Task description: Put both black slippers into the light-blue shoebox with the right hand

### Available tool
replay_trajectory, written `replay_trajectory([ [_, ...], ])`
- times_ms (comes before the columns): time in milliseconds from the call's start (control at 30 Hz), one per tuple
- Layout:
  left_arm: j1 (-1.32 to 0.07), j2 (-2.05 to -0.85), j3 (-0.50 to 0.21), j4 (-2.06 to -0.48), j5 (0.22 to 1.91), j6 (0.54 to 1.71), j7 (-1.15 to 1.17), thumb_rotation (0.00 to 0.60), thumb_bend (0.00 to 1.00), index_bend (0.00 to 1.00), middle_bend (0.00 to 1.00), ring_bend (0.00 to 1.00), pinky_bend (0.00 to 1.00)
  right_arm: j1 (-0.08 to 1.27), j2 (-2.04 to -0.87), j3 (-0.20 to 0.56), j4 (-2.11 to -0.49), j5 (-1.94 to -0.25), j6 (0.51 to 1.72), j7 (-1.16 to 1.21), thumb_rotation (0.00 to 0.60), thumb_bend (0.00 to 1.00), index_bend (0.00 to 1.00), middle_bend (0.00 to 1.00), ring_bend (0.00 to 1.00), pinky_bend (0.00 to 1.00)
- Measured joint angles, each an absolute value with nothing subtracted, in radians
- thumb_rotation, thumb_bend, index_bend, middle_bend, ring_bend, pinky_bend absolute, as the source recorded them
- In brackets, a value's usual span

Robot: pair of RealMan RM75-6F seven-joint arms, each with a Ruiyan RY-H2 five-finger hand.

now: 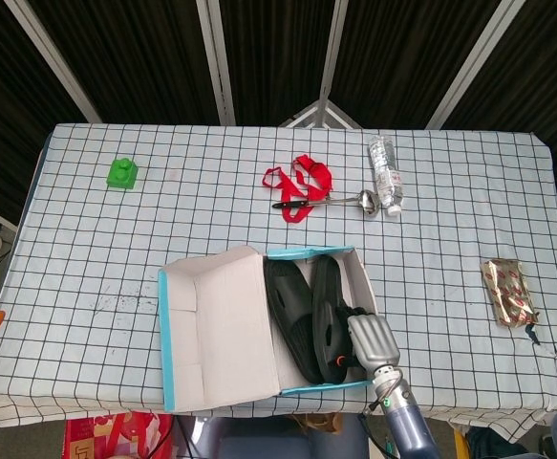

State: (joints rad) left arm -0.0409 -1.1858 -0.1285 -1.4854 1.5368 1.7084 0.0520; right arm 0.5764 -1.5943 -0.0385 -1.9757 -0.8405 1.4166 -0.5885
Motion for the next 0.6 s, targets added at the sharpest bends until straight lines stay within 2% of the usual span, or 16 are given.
replay_trajectory([
  [100, -0.041, -1.186, -0.128, -1.486, 1.536, 1.707, 0.054, 0.6, 0.22, 0.03, 0.0, 0.0, 0.02, 0.572, -1.587, -0.022, -1.987, -0.842, 1.406, -0.578, 0.6, 0.63, 0.41, 0.33, 0.29, 0.4],
  [233, -0.042, -1.186, -0.127, -1.487, 1.538, 1.706, 0.058, 0.6, 0.22, 0.03, 0.0, 0.0, 0.02, 0.57, -1.566, -0.003, -2.025, -0.85, 1.394, -0.571, 0.6, 0.62, 0.3, 0.22, 0.2, 0.27],
  [467, -0.041, -1.184, -0.126, -1.487, 1.538, 1.707, 0.054, 0.6, 0.22, 0.03, 0.0, 0.0, 0.02, 0.576, -1.525, 0.041, -2.081, -0.837, 1.364, -0.581, 0.6, 0.41, 0.05, 0.06, 0.1, 0.17],
  [600, -0.04, -1.183, -0.126, -1.488, 1.538, 1.708, 0.052, 0.6, 0.22, 0.03, 0.0, 0.0, 0.02, 0.585, -1.5, 0.053, -2.11, -0.8, 1.344, -0.6, 0.6, 0.32, 0.0, 0.01, 0.05, 0.13],
])
